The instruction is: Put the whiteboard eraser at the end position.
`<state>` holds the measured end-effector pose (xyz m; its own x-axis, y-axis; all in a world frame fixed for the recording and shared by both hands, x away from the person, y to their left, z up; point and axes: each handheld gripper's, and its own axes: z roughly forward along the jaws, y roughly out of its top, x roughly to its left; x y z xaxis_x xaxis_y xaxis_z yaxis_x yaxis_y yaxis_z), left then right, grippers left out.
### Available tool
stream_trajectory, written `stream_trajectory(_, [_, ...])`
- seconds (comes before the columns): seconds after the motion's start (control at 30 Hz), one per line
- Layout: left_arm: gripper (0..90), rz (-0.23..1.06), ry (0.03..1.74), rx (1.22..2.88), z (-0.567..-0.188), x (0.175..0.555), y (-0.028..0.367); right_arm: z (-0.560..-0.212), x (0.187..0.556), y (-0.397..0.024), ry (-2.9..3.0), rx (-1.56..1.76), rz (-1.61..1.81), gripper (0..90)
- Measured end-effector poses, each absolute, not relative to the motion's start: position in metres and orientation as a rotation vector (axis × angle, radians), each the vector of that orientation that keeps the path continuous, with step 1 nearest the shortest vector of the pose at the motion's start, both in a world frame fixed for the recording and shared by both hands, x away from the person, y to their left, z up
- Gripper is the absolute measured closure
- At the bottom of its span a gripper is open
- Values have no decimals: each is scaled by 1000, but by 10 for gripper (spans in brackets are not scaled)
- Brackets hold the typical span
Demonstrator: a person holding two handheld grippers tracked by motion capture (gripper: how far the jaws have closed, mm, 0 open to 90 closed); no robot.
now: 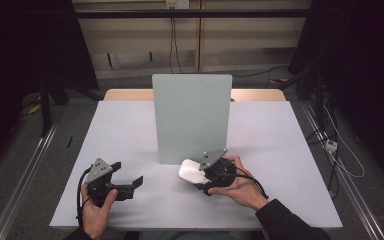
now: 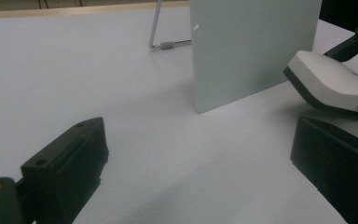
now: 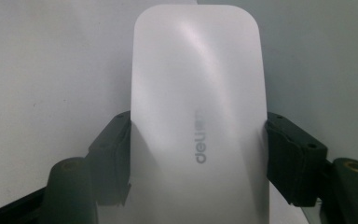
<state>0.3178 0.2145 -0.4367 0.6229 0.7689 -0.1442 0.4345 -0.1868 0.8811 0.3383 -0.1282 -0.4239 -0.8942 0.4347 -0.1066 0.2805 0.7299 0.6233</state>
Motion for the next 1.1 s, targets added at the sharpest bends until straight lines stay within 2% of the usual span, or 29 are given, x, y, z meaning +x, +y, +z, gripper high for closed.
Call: stream_trajectory(1.1, [38, 410, 966, 1827, -437, 317, 214, -442, 339, -115, 2768, 520, 870, 312])
